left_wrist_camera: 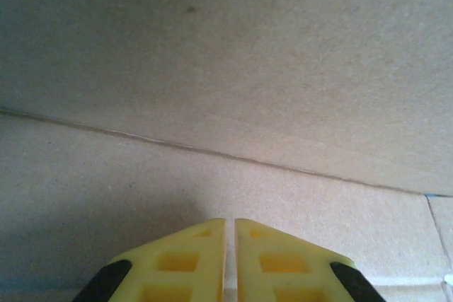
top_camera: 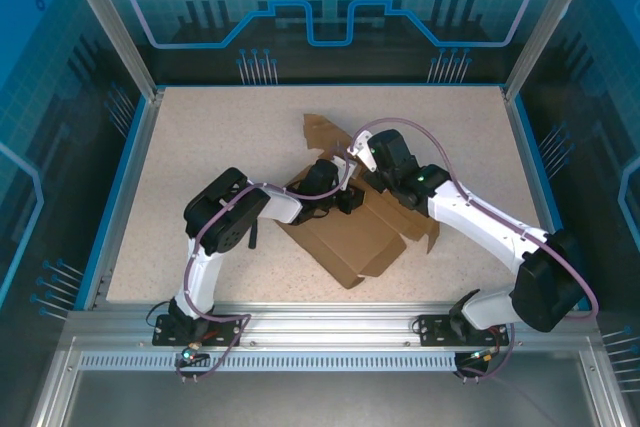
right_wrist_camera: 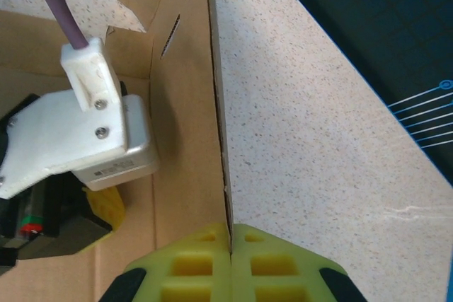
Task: Fold the paper box
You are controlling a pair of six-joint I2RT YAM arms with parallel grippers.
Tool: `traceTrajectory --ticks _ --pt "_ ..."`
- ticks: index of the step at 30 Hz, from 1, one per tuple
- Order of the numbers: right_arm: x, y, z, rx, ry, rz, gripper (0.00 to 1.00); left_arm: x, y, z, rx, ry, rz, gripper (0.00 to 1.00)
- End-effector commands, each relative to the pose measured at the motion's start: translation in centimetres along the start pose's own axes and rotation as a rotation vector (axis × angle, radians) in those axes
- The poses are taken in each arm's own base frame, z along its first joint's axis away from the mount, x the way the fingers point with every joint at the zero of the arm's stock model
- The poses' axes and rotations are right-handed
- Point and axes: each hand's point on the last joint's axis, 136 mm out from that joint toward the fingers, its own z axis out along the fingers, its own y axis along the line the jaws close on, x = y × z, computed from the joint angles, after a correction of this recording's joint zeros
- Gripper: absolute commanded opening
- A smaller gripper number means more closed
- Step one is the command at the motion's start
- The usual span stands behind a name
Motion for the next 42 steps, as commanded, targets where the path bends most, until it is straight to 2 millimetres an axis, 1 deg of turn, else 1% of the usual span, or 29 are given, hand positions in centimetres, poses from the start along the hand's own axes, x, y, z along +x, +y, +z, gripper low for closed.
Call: traceTrajectory --ticks 1,6,11,14,17,18,19,23,27,28,29,32,34,36,38,42 --pt "1.0 0.5 0.7 0.041 0.062 -0.117 0.00 1.6 0.3 -0.5 -0.032 0.065 -0.002 0.13" --pt "0.9 -0.2 1.5 0.161 0.082 -0.255 0.00 1.5 0.3 -0.4 -0.034 0.062 -0.007 0.13" --pt "0.5 0.1 2.0 0.236 0.046 -0.329 0.00 1.4 0.2 -0.5 -0.032 0.061 -0.012 0.13" --pt "0.4 0.1 2.1 0.268 0.015 -0.354 0.00 1.0 0.5 -0.9 -0.031 0.046 -0.029 0.14" --pt "0.2 0.3 2.2 0.261 -0.021 -0.384 0.00 0.2 0.6 -1.7 -0.021 0.020 -0.045 0.18" --pt "0.2 0.3 2.2 0.251 -0.037 -0.387 0.00 -0.1 0.6 -2.0 -0.022 0.011 -0.046 0.20" --pt "0.7 0.4 2.3 0.243 -0.044 -0.386 0.00 -0.4 0.6 -2.4 -0.024 0.005 -0.046 0.22" --pt "0.5 -0.3 1.9 0.201 -0.090 -0.348 0.00 -1.8 0.9 -4.4 -0.027 -0.034 -0.055 0.31" --pt "0.7 -1.1 1.7 0.148 -0.093 -0.315 0.00 -3.6 1.2 -7.3 -0.020 -0.091 -0.065 0.40" --pt "1.1 -1.2 1.8 0.127 -0.087 -0.302 0.00 -4.1 1.4 -8.1 -0.024 -0.107 -0.066 0.42" --pt "0.6 -1.6 1.6 0.115 -0.101 -0.285 0.00 -4.4 1.4 -8.8 -0.024 -0.117 -0.067 0.43" --pt "0.4 -2.2 1.5 0.076 -0.108 -0.261 0.00 -5.3 2.3 -11.3 -0.053 -0.147 -0.062 0.45" --pt "0.4 -2.6 1.6 0.061 -0.098 -0.256 0.00 -5.8 3.5 -13.0 -0.088 -0.152 -0.071 0.47" --pt "0.3 -2.7 1.7 0.047 -0.091 -0.251 0.00 -5.9 4.9 -14.0 -0.122 -0.132 -0.080 0.48" --pt "0.3 -2.9 1.9 0.040 -0.084 -0.248 0.00 -5.8 6.0 -14.2 -0.157 -0.106 -0.057 0.50" --pt "0.4 -2.9 2.4 0.014 -0.061 -0.243 0.00 -5.4 7.5 -13.2 -0.204 -0.050 -0.018 0.52"
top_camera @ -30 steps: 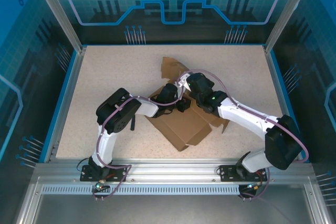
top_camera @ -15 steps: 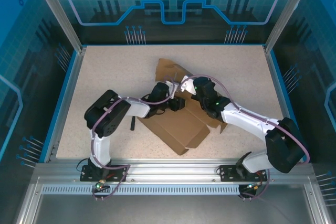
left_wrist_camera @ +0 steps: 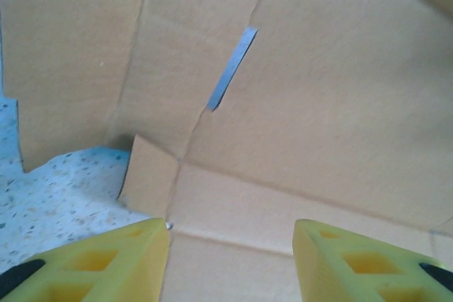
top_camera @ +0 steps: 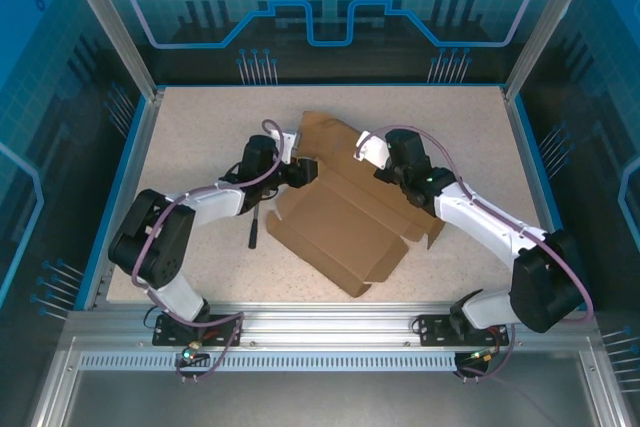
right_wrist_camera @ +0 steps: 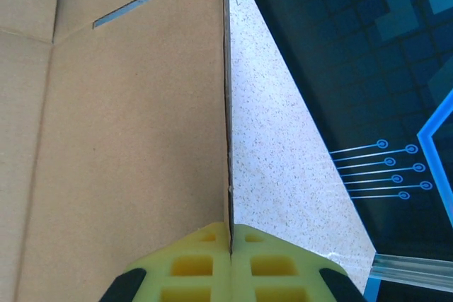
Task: Fold the paper box
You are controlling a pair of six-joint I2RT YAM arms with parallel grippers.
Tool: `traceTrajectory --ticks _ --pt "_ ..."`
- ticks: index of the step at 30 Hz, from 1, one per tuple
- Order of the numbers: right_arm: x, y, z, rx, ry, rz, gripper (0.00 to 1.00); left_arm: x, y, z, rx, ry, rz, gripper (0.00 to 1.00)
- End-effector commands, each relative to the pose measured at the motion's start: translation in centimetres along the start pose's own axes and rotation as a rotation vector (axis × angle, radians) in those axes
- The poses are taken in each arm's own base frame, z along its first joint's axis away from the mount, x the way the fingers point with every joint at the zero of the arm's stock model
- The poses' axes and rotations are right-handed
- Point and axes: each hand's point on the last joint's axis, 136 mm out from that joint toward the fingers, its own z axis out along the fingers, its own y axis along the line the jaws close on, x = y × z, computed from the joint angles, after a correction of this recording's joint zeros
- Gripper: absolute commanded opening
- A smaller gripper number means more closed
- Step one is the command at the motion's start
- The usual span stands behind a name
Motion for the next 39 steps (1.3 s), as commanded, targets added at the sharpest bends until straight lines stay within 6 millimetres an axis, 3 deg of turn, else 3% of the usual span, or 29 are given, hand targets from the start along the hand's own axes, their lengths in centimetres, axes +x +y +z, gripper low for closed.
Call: traceTrajectory --ticks 1,8,18,29,39 --pt "0.0 0.0 0.4 -0.050 0.017 0.015 0.00 1.7 1.2 1.2 -0.042 0.102 0.067 0.53" --pt "-0.1 -0.3 0.8 -0.078 0.029 0.031 0.00 2.1 4.1 2.6 -0.097 0.156 0.023 0.55" --pt "-0.2 0.1 1.4 -0.104 0.039 0.036 0.00 2.3 5.2 6.4 -0.079 0.175 -0.028 0.55" --pt "-0.2 0.1 1.6 -0.116 0.045 0.042 0.00 3.1 4.4 6.8 -0.056 0.160 0.042 0.24" --pt "-0.4 0.2 1.7 -0.128 0.041 0.058 0.00 5.8 0.0 8.0 -0.107 0.189 0.296 0.17"
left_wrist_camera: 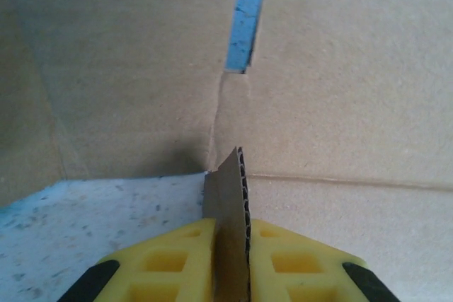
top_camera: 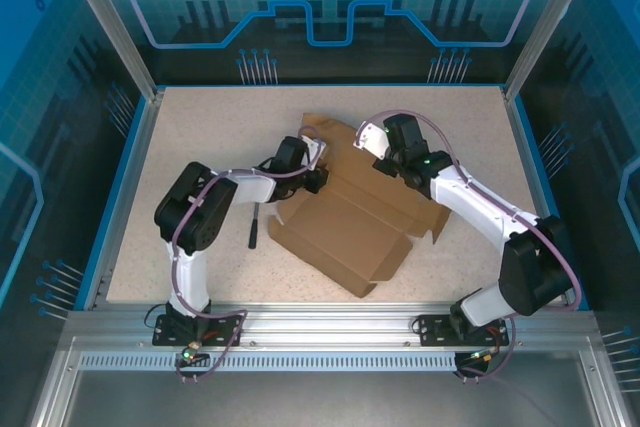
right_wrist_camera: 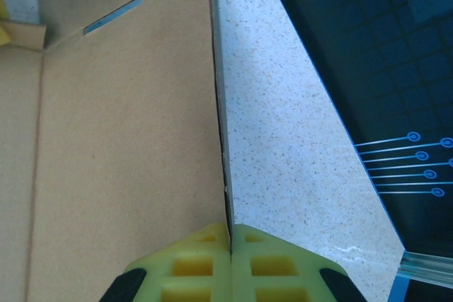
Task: Fold the paper box
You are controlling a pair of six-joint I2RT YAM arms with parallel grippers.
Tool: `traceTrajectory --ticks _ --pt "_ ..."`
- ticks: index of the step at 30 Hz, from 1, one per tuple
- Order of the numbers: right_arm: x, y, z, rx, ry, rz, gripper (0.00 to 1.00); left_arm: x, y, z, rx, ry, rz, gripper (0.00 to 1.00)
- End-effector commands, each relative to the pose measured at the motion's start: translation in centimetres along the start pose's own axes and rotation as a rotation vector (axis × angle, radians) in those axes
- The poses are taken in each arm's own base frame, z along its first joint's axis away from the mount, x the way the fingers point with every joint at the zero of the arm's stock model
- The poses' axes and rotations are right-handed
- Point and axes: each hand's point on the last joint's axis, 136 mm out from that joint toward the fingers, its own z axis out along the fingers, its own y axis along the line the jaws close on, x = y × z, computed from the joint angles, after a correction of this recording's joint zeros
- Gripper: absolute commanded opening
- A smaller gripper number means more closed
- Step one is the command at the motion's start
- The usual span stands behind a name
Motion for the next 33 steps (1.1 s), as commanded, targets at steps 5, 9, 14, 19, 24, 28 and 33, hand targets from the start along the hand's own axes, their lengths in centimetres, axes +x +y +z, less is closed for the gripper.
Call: traceTrajectory --ticks 5,9,14,19,24,28,33 --pt "-0.1 1.0 0.4 -0.056 -0.001 0.017 0.00 1.8 -3.3 1.0 -0.016 0.036 0.176 0.19" --pt "0.2 0.8 0.3 -0.050 0.009 0.013 0.00 1.2 -3.4 0.3 -0.027 0.022 0.184 0.27" --pt "0.3 0.4 0.1 -0.047 0.006 0.021 0.00 -0.4 -3.0 -1.3 -0.016 -0.022 0.153 0.32" --pt "0.5 0.5 0.2 -0.051 0.011 0.023 0.00 -0.6 -3.9 -1.6 0.031 -0.020 0.146 0.31" --pt "0.5 0.7 0.3 -0.055 0.013 0.026 0.00 1.2 -4.0 -0.4 0.058 0.030 0.122 0.32" --pt "0.6 0.8 0.4 -0.059 0.014 0.027 0.00 2.3 -3.8 0.4 0.063 0.067 0.106 0.33" --pt "0.6 0.7 0.3 -0.054 0.014 0.027 0.00 2.1 -4.5 0.6 0.098 0.078 0.097 0.35"
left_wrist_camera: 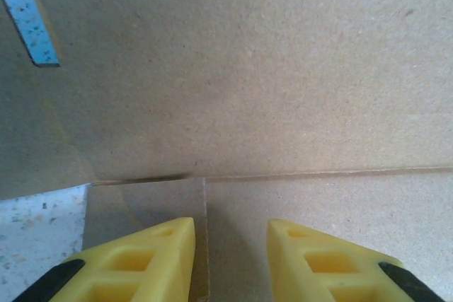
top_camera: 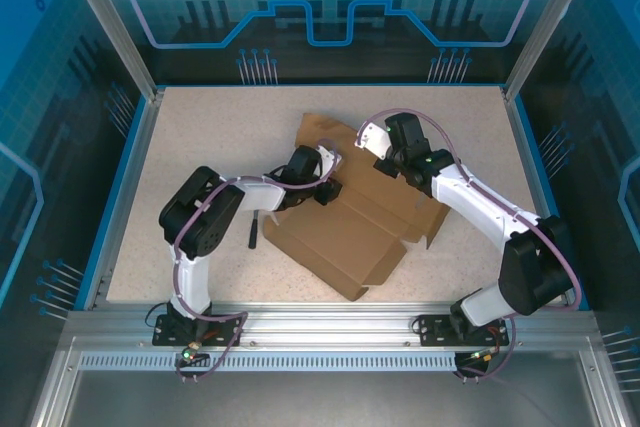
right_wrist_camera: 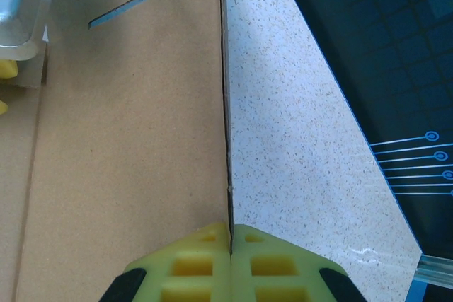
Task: Fold the paper box
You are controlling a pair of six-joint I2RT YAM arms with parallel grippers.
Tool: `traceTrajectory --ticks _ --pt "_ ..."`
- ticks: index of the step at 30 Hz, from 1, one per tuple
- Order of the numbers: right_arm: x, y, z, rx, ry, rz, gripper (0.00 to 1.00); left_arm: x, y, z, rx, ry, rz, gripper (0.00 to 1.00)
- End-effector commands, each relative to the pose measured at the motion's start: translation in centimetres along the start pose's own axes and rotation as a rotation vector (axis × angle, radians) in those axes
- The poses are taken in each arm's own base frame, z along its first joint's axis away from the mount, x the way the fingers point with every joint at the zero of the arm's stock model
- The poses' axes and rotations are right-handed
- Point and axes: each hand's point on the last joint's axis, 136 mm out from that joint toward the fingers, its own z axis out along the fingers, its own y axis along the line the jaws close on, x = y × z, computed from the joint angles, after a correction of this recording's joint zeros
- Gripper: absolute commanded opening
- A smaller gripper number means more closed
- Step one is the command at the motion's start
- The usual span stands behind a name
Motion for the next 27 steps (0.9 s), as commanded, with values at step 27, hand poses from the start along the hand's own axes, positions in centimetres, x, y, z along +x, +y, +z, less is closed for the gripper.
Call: traceTrajectory --ticks 27 --pt "-0.6 -0.7 -1.8 -0.050 -0.075 -0.014 0.00 -9.4 5.8 -10.8 0.124 -0.227 -0.186 0.54"
